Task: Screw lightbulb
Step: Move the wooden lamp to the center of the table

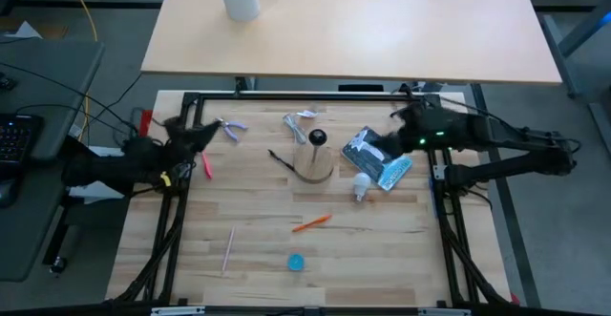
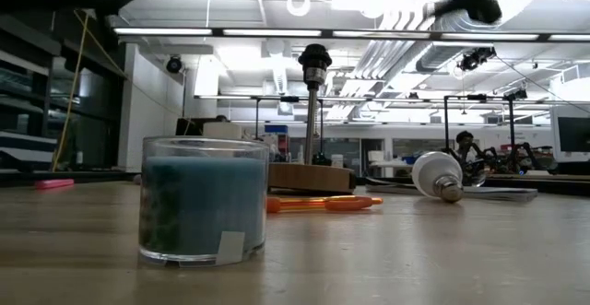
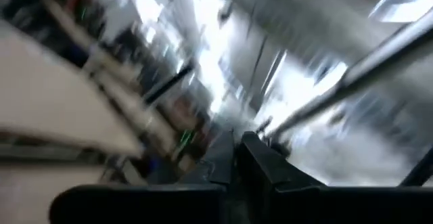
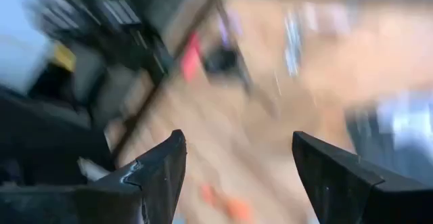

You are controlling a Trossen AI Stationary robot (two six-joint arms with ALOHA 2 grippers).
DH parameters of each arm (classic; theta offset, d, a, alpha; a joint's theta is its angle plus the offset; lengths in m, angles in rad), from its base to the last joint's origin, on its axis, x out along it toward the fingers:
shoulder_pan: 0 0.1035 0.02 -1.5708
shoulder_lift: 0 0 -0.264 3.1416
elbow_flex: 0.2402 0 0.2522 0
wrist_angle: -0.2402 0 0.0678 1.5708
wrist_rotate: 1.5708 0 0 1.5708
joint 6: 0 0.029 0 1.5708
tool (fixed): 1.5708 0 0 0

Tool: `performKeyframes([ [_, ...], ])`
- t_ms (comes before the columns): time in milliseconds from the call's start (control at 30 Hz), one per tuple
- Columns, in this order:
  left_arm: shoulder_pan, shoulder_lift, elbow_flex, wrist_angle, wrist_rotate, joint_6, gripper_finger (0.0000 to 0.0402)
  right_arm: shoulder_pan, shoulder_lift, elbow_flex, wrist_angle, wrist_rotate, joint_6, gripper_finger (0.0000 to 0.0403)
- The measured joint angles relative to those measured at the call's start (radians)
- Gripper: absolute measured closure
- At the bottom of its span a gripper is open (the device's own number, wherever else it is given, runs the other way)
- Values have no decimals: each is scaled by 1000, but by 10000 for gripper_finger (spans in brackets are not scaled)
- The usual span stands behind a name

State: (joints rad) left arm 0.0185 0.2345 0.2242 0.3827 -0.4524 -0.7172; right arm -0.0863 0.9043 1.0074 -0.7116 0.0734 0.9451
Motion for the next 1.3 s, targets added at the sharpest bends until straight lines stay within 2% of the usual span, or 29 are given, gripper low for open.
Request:
performKeyframes([
  [100, 17, 151, 134, -160, 21, 50, 351, -4, 81, -26, -116, -194, 68, 142],
  [200, 51, 292, 244, -285, 43, 77, 310, 11, 171, -42, -228, -270, 94, 142],
  [267, 88, 382, 294, -315, 92, 78, 281, 31, 214, -42, -262, -243, 73, 142],
  [433, 181, 601, 342, -316, 299, 86, 225, 88, 239, -42, -257, -76, 26, 142],
  [533, 212, 734, 333, -313, 385, 116, 213, 109, 216, -42, -267, -25, 18, 142],
  [667, 225, 916, 325, -299, 422, 134, 212, 128, 156, -42, -293, 29, 26, 142],
  [800, 239, 1085, 326, -157, 387, 54, 223, 128, 87, -42, -324, 83, 51, 142],
  [900, 268, 1203, 351, -89, 359, -20, 250, 126, 47, -42, -334, 112, 70, 142],
  [967, 292, 1270, 387, -109, 365, -30, 285, 126, 26, -42, -343, 124, 87, 142],
  [1100, 332, 1366, 463, -212, 395, -9, 380, 126, 1, -42, -347, 128, 102, 142],
  [1300, 362, 1471, 556, -381, 421, 79, 399, 126, -3, -42, -346, 131, 102, 142],
])
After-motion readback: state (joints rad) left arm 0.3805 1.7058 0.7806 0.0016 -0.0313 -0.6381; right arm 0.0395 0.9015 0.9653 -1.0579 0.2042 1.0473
